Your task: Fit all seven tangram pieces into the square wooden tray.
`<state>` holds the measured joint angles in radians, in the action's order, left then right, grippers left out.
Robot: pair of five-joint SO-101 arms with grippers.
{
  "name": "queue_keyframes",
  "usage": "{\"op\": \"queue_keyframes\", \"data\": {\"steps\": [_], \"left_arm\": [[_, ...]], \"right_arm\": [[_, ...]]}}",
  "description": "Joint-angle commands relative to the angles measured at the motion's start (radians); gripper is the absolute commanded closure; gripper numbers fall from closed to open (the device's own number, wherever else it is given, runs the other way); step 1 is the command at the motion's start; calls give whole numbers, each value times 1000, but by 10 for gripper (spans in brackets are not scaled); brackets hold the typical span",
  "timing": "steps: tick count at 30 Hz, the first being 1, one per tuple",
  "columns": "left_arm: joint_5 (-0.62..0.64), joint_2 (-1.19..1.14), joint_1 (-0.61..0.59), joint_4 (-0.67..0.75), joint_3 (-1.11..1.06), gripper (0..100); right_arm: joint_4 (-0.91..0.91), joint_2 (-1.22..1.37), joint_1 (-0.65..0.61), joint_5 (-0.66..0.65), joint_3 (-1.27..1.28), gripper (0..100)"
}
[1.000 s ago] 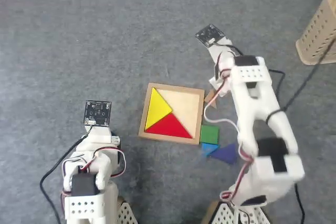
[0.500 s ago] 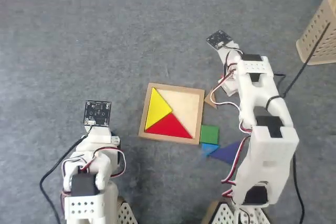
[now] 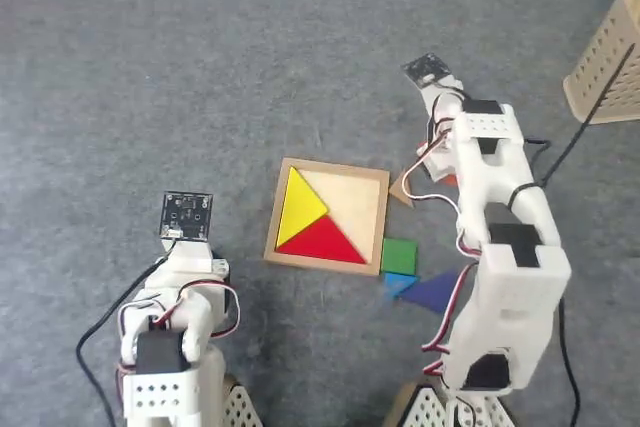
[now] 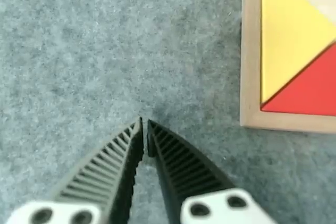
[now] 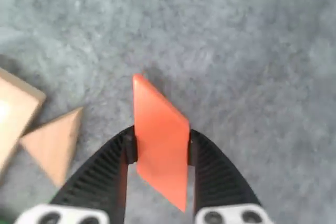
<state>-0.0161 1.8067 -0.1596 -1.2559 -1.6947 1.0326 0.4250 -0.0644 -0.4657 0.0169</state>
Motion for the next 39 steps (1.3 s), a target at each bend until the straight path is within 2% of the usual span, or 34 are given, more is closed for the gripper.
{"op": "queue_keyframes", "data": {"steps": [1, 6, 9, 12, 20, 33, 39], "left_arm": [[-3, 18, 3, -8, 10, 983], [-3, 18, 3, -8, 10, 983], [-3, 18, 3, -8, 10, 983], [-3, 18, 3, -8, 10, 983], [-3, 18, 3, -8, 10, 983], [-3, 18, 3, -8, 10, 983], [-3, 18, 3, -8, 10, 983]], "right_arm": [[114, -191, -1, 167, -44, 992], [329, -363, -68, 387, -29, 992], [352, -435, -163, 470, 46, 992], [277, -490, -268, 548, 164, 992], [13, -522, -420, 707, 405, 988], [-28, -521, -476, 747, 450, 988], [-31, -519, -504, 850, 448, 986]]}}
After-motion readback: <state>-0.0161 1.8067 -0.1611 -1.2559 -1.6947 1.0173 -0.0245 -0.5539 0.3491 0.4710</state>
